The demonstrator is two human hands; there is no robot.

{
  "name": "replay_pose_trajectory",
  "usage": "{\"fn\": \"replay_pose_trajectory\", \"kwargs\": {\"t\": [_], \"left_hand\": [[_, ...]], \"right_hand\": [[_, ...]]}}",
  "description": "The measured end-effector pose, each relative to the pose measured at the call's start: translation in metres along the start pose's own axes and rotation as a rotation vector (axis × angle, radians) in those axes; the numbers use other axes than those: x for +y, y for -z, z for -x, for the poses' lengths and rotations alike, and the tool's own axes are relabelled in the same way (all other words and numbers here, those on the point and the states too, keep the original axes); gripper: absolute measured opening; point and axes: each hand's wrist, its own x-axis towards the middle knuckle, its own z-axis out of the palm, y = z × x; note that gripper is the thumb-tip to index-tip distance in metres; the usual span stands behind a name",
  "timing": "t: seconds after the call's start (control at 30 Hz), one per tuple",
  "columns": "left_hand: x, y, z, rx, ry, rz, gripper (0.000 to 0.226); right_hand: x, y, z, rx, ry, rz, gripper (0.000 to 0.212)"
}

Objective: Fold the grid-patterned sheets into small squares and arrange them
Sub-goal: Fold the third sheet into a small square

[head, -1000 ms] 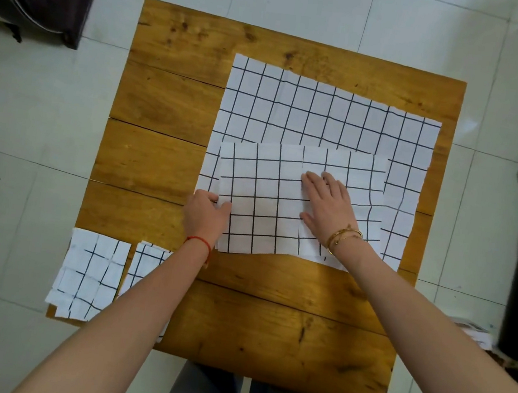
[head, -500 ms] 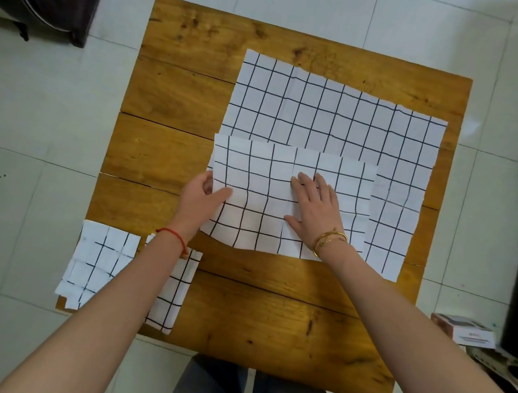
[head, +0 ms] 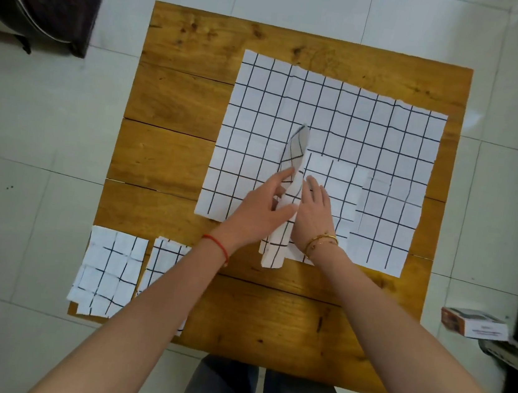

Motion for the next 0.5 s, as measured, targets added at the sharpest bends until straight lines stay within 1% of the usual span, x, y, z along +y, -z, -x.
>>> {"fn": "replay_pose_trajectory", "kwargs": {"t": [0.07,0.13,0.17,0.2,0.3,0.33,0.43,0.5], "left_hand": [[0.003,-0.014,-0.004,0.001,0.001,-0.005,0.064],[0.005,-0.029,-0.009,0.003,0.007,-0.010,0.065],[0.006,-0.036,-0.011,0.001,0.010,0.005,0.066],[0.006,-0.043,-0.014,-0.003,0.020,0.022,0.067],[0.005,-0.062,-0.020,-0.036,0.065,0.070,0.073],[0.005,-0.067,-0.022,-0.055,0.071,0.087,0.076],[0.002,-0.076,-0.022,-0.091,0.083,0.057,0.083],[-0.003,-0.075,-0.022,-0.060,0.067,-0.020,0.080]], "right_hand": [[0.014,0.003,0.008,0.181,-0.020,-0.111,0.060],[0.035,0.004,0.019,0.374,-0.099,-0.244,0.034],[0.045,0.005,0.025,0.414,-0.175,-0.335,0.024],[0.054,0.005,0.030,0.421,-0.261,-0.465,0.022],[0.071,0.007,0.038,0.379,-0.502,-0.950,0.031],[0.074,0.008,0.039,0.381,-0.543,-1.027,0.036],[0.079,0.012,0.039,0.360,-0.593,-1.018,0.046],[0.083,0.010,0.037,0.314,-0.628,-0.960,0.040]]}}
